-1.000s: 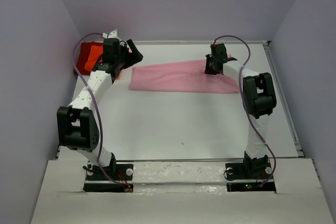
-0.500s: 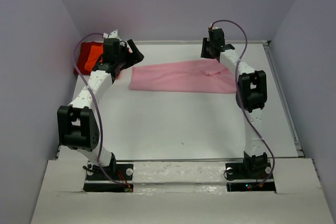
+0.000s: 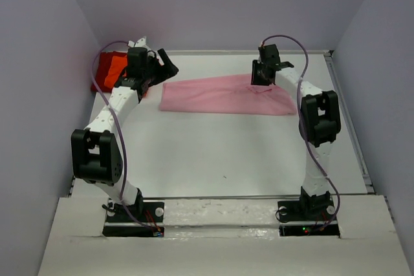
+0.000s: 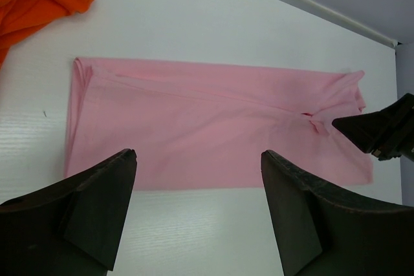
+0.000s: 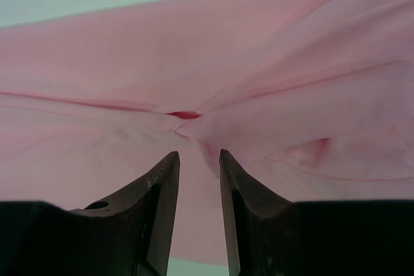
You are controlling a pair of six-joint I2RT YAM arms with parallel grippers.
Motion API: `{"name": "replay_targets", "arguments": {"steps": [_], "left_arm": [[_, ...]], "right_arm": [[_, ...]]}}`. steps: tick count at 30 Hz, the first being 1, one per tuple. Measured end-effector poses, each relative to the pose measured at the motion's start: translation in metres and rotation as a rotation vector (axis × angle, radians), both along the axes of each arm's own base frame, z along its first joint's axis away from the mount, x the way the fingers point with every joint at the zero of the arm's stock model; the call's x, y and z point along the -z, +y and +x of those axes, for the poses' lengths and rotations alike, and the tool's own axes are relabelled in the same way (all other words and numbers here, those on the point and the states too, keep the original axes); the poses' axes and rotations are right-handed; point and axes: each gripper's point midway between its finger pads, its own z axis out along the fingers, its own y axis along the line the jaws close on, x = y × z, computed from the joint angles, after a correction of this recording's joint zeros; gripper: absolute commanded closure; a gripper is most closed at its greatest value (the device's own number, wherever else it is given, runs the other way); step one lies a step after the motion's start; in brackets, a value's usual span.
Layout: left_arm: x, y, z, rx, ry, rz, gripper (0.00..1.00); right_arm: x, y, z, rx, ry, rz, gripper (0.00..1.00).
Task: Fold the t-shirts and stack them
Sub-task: Fold the other side of the tshirt into a rectangle
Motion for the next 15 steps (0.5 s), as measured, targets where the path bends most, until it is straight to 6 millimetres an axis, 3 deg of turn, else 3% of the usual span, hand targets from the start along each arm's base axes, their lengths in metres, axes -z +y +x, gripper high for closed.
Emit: {"name": "replay_targets", "arguments": {"steps": [6, 15], "left_arm": [[0.002, 0.0, 0.0, 0.002, 0.006, -0.002, 0.14], [0.002, 0.001, 0.001, 0.0, 0.004, -0.003, 0.14]], "right_arm": [[-0.014, 0.011, -0.019, -0.034, -0.017, 0.025, 0.62], [0.035, 0.024, -0.045, -0.056, 0.086, 0.019, 0.62]]}}
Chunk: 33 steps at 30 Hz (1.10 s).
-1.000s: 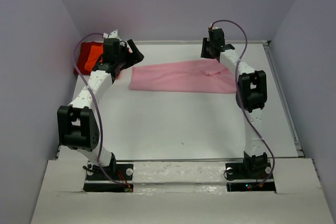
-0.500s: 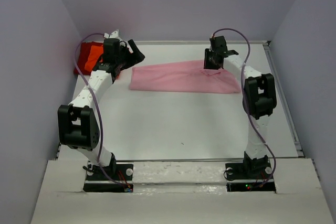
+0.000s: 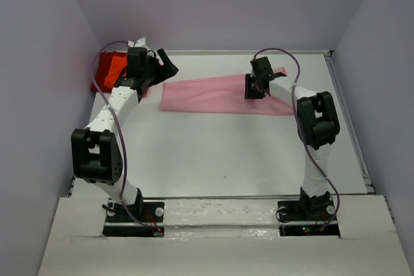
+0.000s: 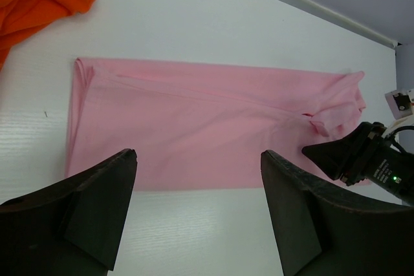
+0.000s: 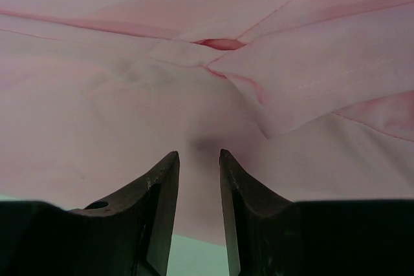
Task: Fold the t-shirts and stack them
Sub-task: Fold the other side of the tshirt into a rectangle
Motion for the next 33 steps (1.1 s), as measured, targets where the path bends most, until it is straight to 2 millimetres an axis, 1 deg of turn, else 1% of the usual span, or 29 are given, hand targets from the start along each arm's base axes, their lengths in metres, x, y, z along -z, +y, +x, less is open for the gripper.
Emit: {"name": "replay_targets", "arguments": {"steps": [3, 9, 13, 14, 18, 21, 27, 29, 31, 33], "left_arm": [[0.0, -0.001, 0.0, 0.003, -0.001, -0.002, 0.14], [-0.002, -0.003, 0.0, 0.016, -0.006, -0.01, 0.14], [-0.003, -0.004, 0.0, 0.018, -0.011, -0.012, 0.14], [-0.003, -0.004, 0.0, 0.019, -0.01, -0.012, 0.13], [-0.003, -0.004, 0.001, 0.018, -0.013, -0.012, 0.14], [-0.003, -0.004, 0.001, 0.018, -0.014, -0.012, 0.13], [-0.004, -0.002, 0.001, 0.015, -0.016, -0.014, 0.13], [-0.004, 0.001, 0.002, 0.01, -0.016, -0.014, 0.13], [-0.004, 0.003, 0.002, 0.007, -0.016, -0.015, 0.13], [-0.004, 0.004, 0.003, 0.004, -0.015, -0.015, 0.13]], "right_arm": [[0.011, 0.0, -0.003, 0.001, 0.022, -0.005, 0.62], [0.011, -0.003, 0.002, 0.014, 0.008, -0.02, 0.62], [0.018, -0.004, 0.009, 0.023, 0.006, -0.041, 0.62], [0.02, -0.005, 0.012, 0.028, 0.005, -0.05, 0.62], [0.015, -0.006, 0.027, 0.038, -0.025, -0.066, 0.62], [0.018, -0.007, 0.039, 0.048, -0.037, -0.081, 0.62], [0.014, -0.008, 0.051, 0.054, -0.052, -0.092, 0.62], [0.015, -0.009, 0.057, 0.055, -0.055, -0.094, 0.62], [0.017, -0.013, 0.065, 0.064, -0.058, -0.094, 0.62], [0.014, -0.017, 0.068, 0.071, -0.062, -0.095, 0.62]]}}
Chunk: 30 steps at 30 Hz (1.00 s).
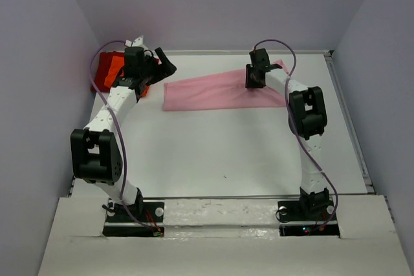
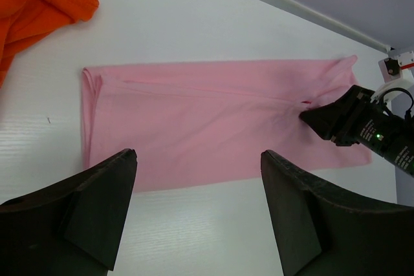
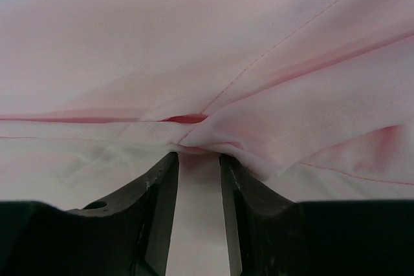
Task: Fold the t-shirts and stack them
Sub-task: Fold the other side of the tshirt into a rectangle
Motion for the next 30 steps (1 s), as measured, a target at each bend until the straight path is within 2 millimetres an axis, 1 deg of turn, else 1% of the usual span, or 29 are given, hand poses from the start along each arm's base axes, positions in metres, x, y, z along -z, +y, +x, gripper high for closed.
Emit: {"name": "replay_targets", "arguments": {"steps": [4, 7, 9, 13, 16, 21, 26, 27, 30], "left_arm": [[0.0, 0.001, 0.0, -0.002, 0.0, -0.001, 0.13], [0.0, 0.003, 0.001, -0.002, 0.0, -0.002, 0.13], [0.0, 0.002, 0.0, 0.0, 0.0, -0.004, 0.13], [-0.001, 0.003, 0.0, 0.004, 0.0, -0.009, 0.13], [-0.001, 0.005, 0.001, 0.003, 0.0, -0.013, 0.13], [-0.002, 0.008, 0.002, -0.004, -0.002, -0.017, 0.14], [-0.002, 0.008, 0.002, -0.005, -0.004, -0.017, 0.14], [-0.002, 0.008, 0.002, -0.004, -0.004, -0.017, 0.13], [-0.002, 0.008, 0.002, -0.003, -0.004, -0.018, 0.13]], "right_arm": [[-0.008, -0.008, 0.007, 0.011, -0.014, -0.001, 0.61], [-0.015, -0.012, 0.02, 0.019, -0.036, 0.001, 0.61], [-0.018, -0.011, 0.026, 0.018, -0.049, 0.003, 0.6], [-0.019, -0.014, 0.041, 0.022, -0.066, 0.002, 0.6], [-0.02, -0.011, 0.053, 0.015, -0.086, 0.006, 0.59], [-0.018, -0.006, 0.065, 0.001, -0.097, 0.012, 0.57], [-0.025, -0.002, 0.078, -0.014, -0.129, 0.023, 0.55], [-0.027, -0.002, 0.08, -0.016, -0.136, 0.028, 0.54], [-0.031, 0.006, 0.086, -0.047, -0.149, 0.069, 0.45]]}}
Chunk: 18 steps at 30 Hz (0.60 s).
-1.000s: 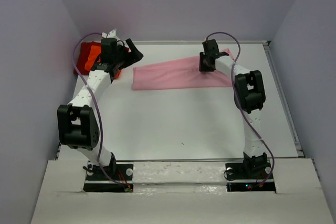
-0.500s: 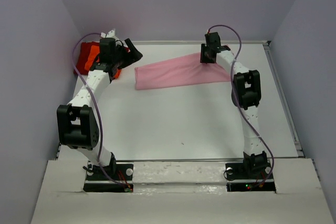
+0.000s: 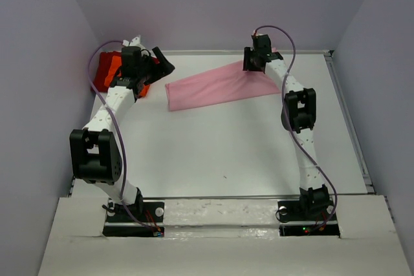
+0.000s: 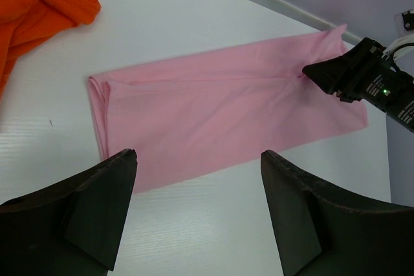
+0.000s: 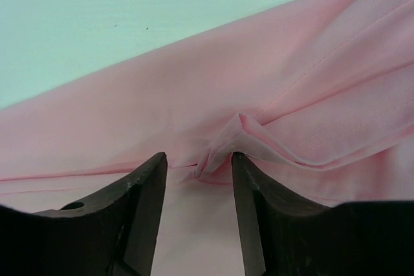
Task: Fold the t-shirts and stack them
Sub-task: Fold the other side of the tshirt into a rectangle
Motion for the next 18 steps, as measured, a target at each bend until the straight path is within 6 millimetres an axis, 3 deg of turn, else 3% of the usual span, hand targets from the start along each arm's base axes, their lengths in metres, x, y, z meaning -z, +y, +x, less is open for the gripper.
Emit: {"name": "replay_targets", "arguments": {"steps": [1, 3, 11, 13, 18], "left_arm": [[0.0, 0.0, 0.0, -0.001, 0.0, 0.0, 0.14], [0.0, 0.001, 0.0, -0.002, 0.0, -0.001, 0.14], [0.0, 0.004, 0.001, -0.002, 0.001, -0.006, 0.13], [0.0, 0.003, 0.0, 0.002, 0.001, -0.008, 0.13], [-0.001, 0.003, 0.0, 0.006, 0.001, -0.01, 0.13]], "right_arm": [[-0.001, 0.003, 0.0, -0.011, -0.001, 0.013, 0.36], [-0.001, 0.011, 0.0, -0.044, 0.002, 0.045, 0.3], [0.012, 0.044, -0.015, -0.166, 0.04, 0.121, 0.26], [0.021, 0.065, -0.027, -0.223, 0.061, 0.12, 0.26], [0.015, 0.132, -0.053, -0.368, 0.057, 0.156, 0.26]]}}
